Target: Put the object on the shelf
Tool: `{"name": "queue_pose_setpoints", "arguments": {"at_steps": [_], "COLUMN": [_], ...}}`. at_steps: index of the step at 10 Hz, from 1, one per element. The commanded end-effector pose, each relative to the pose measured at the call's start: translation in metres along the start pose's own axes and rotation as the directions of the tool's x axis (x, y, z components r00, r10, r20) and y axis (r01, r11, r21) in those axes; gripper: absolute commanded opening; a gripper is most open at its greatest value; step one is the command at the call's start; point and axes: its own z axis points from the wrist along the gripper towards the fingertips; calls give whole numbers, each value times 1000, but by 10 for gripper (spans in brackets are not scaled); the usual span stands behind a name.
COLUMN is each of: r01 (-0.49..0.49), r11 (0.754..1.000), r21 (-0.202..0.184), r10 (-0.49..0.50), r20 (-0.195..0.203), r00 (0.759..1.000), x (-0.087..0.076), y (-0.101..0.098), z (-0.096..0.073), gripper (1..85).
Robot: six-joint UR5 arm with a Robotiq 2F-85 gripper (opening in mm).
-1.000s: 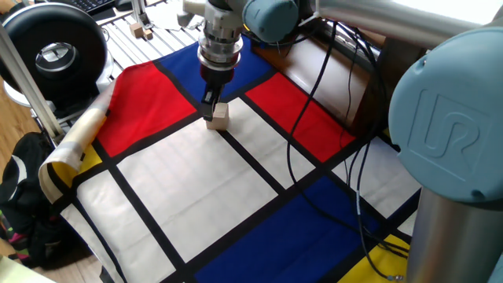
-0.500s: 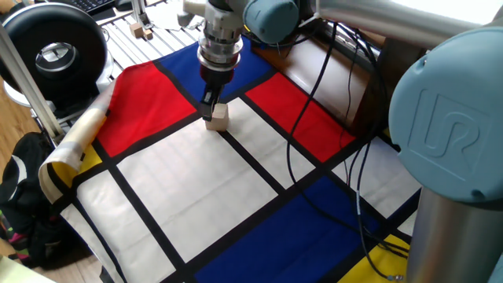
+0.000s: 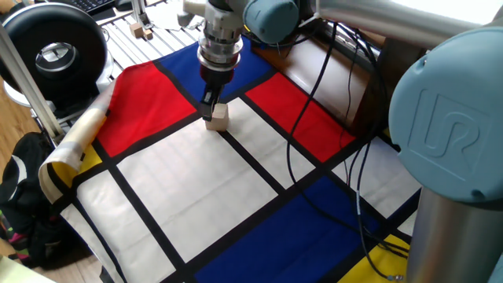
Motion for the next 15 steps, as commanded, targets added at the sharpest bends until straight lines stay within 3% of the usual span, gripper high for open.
{"name": "queue_pose_setpoints", "arguments": {"at_steps": [1,3,6,11,15], "r01": [-134,-205,-239,-261,-276], "r11": [990,976,967,963,958], "r21": [37,69,85,64,79], "r10": [136,209,247,268,284], "r20": [-42,-65,-90,-125,-119], "r00": [990,976,965,955,951], "x": [3,12,24,41,53], "y": [-4,-7,-10,-6,1], "z": [-33,-57,-90,-168,-190], "gripper": [10,10,10,10,10]}}
